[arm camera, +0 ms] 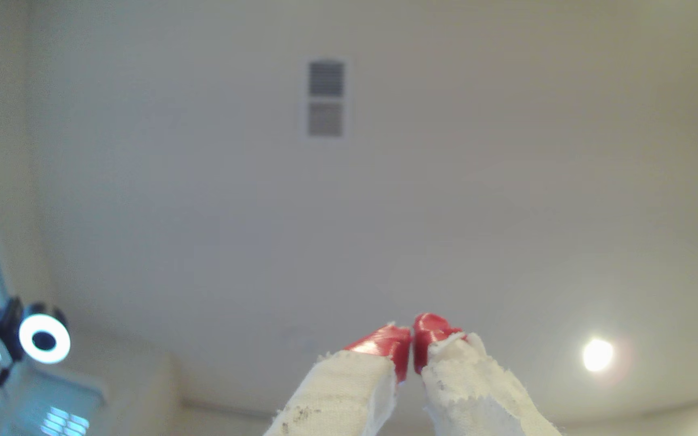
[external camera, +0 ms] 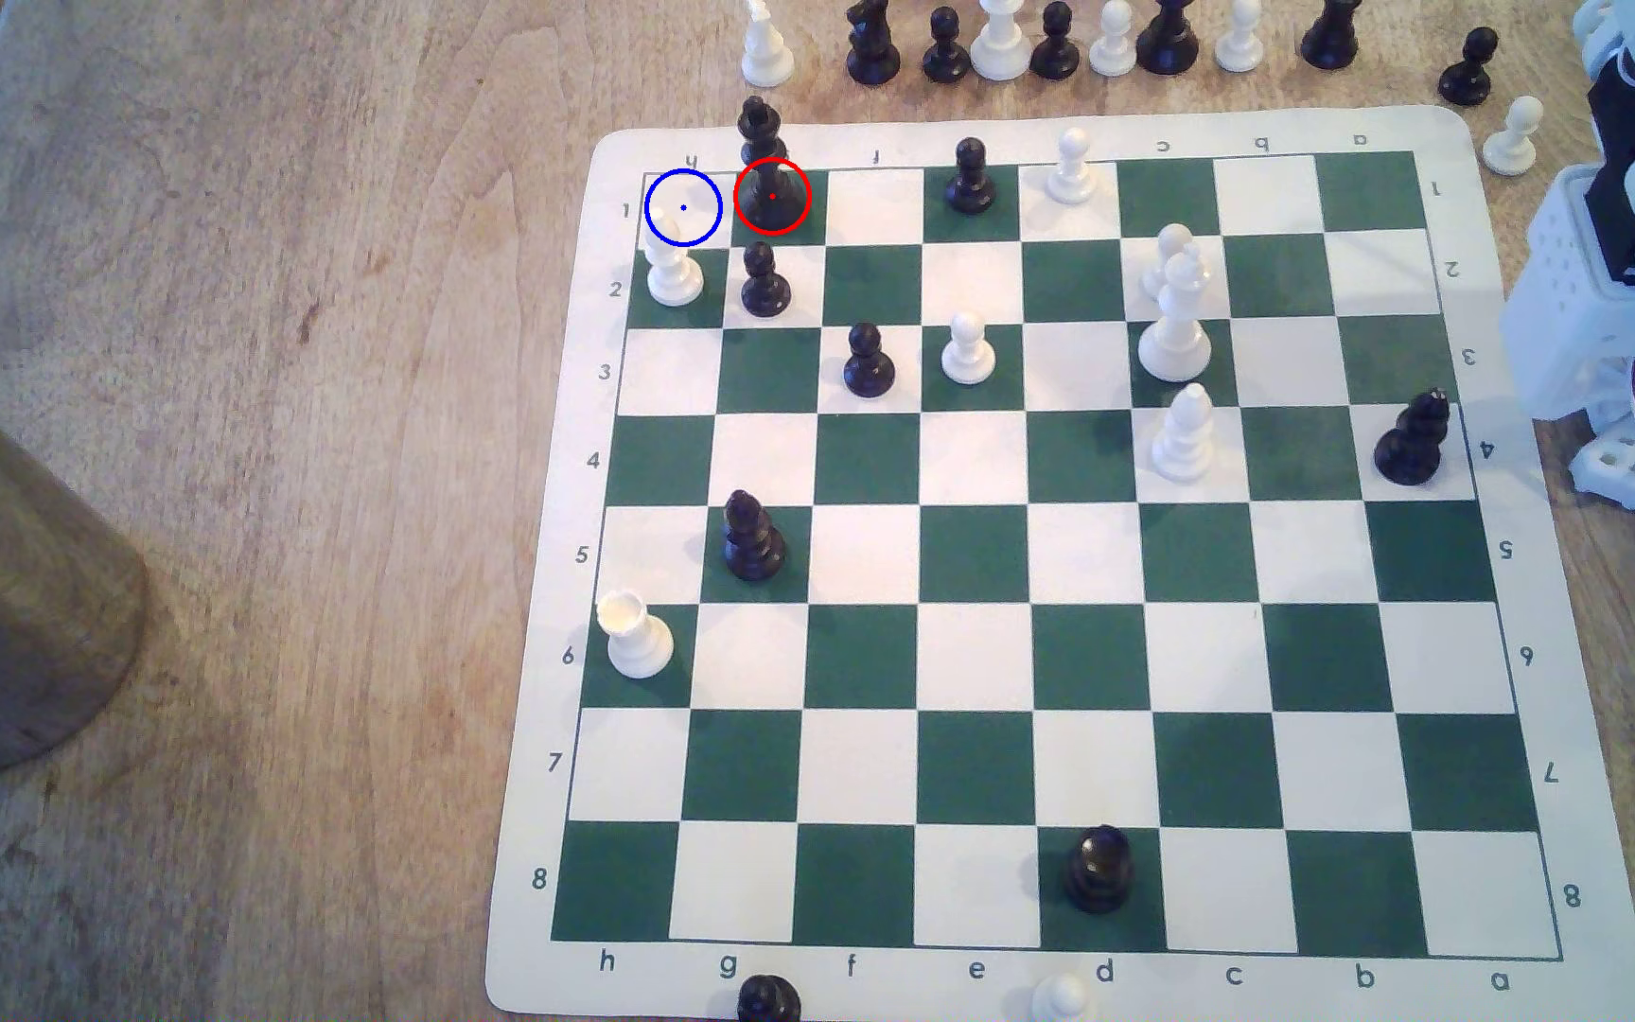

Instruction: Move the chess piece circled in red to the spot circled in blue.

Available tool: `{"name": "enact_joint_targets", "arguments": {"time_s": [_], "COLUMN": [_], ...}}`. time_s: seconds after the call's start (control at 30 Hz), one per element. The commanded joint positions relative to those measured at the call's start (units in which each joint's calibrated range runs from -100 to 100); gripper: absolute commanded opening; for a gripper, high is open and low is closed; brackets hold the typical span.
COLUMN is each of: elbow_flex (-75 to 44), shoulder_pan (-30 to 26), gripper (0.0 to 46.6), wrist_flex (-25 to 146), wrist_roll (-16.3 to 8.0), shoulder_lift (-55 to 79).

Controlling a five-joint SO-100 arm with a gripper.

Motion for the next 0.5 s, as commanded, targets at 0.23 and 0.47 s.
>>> {"name": "enact_joint_targets", "arguments": {"time_s": [0.23, 0.47], "elbow_flex": [-17.05, -32.01], "shoulder_pan": [5.92, 11.71], "gripper": [0.2, 0.2], "wrist_flex": [28.91, 59.62], "wrist_roll": [-0.29, -0.34], "shoulder_lift": [0.14, 0.99]}}
